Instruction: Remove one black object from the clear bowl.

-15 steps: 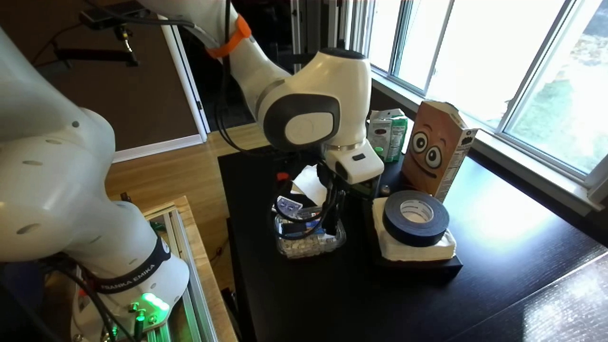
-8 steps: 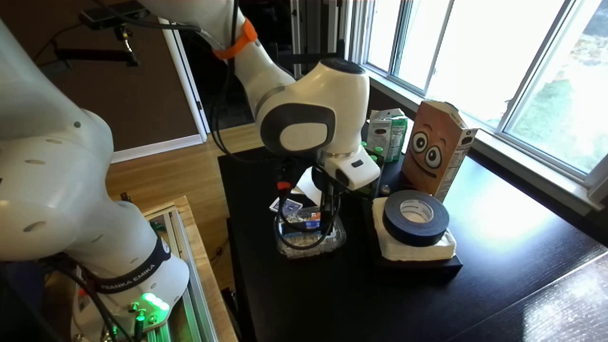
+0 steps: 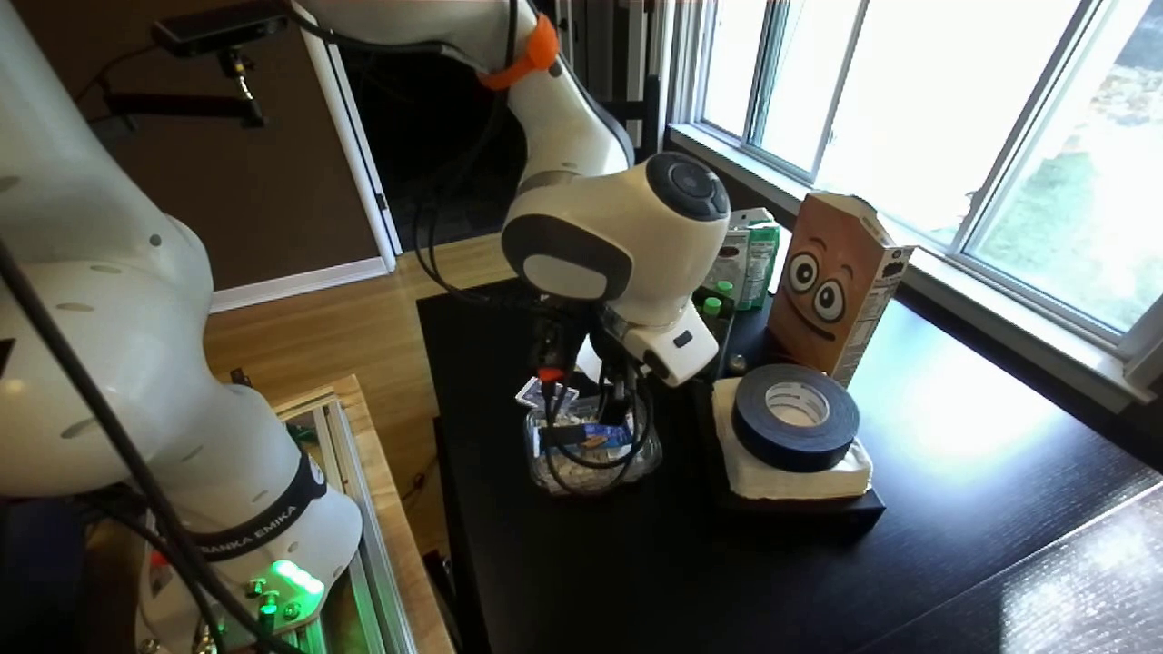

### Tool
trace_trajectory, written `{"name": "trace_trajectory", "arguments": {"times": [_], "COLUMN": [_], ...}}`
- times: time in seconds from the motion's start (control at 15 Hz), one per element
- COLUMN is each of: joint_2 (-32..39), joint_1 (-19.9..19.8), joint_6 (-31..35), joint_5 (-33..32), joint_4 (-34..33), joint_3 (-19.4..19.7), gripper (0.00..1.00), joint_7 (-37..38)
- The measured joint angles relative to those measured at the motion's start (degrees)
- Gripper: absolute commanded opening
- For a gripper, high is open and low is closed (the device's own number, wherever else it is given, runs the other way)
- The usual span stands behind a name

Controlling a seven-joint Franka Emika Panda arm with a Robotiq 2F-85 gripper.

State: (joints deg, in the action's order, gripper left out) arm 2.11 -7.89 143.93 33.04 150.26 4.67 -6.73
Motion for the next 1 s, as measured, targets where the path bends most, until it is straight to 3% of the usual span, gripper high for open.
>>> {"name": "trace_trajectory", "arguments": {"times": [0.13,0.4,0.67,1.0], "joint_2": [0.57,1.22,2.49,6.79], "joint_1": [-1.07,-1.14,-1.48,-3.39], "joint_6": [-4.27,-4.47,-1.21,0.49], "joint_5": [3.56,3.52,4.2,10.02], "joint_4": [-1.57,-1.79,-2.19,-4.12], "joint_3": [1.45,1.99,2.19,2.21], "gripper": [1.0,1.0,1.0,1.0], "joint_7": [-5.64,-5.97,-10.11,-19.28]}}
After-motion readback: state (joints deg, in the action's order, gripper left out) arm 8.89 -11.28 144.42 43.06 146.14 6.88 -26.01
